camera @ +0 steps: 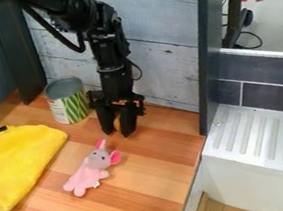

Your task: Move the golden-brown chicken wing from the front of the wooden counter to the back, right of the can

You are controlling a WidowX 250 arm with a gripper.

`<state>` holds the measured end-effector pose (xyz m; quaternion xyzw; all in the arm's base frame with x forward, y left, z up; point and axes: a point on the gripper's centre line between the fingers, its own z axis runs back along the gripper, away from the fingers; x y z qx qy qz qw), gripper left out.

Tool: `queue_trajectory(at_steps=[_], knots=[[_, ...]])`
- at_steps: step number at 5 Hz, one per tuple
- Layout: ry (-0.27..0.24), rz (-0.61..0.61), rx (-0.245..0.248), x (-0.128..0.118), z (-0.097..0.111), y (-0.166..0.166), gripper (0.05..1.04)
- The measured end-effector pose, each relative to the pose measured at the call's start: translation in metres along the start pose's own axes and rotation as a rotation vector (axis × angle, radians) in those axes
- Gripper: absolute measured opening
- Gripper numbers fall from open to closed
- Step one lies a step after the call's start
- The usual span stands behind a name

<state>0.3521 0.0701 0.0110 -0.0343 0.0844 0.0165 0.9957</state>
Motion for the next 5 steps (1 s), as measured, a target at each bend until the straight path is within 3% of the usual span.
queue_trajectory(at_steps=[1, 2, 3, 4, 5], knots=[[-0.024, 0.029, -0.012, 0.002, 0.003, -0.002, 0.931], [-0.085, 0.060, -0.022, -0.001, 0.033, -0.002, 1.009], [-0.078, 0.106, 0.028, -0.022, 0.055, 0.004, 1.003], [-0.099, 0.123, 0.087, -0.070, 0.080, -0.002, 1.001], [-0.133, 0.015, 0.102, -0.118, 0.098, -0.020, 1.001]])
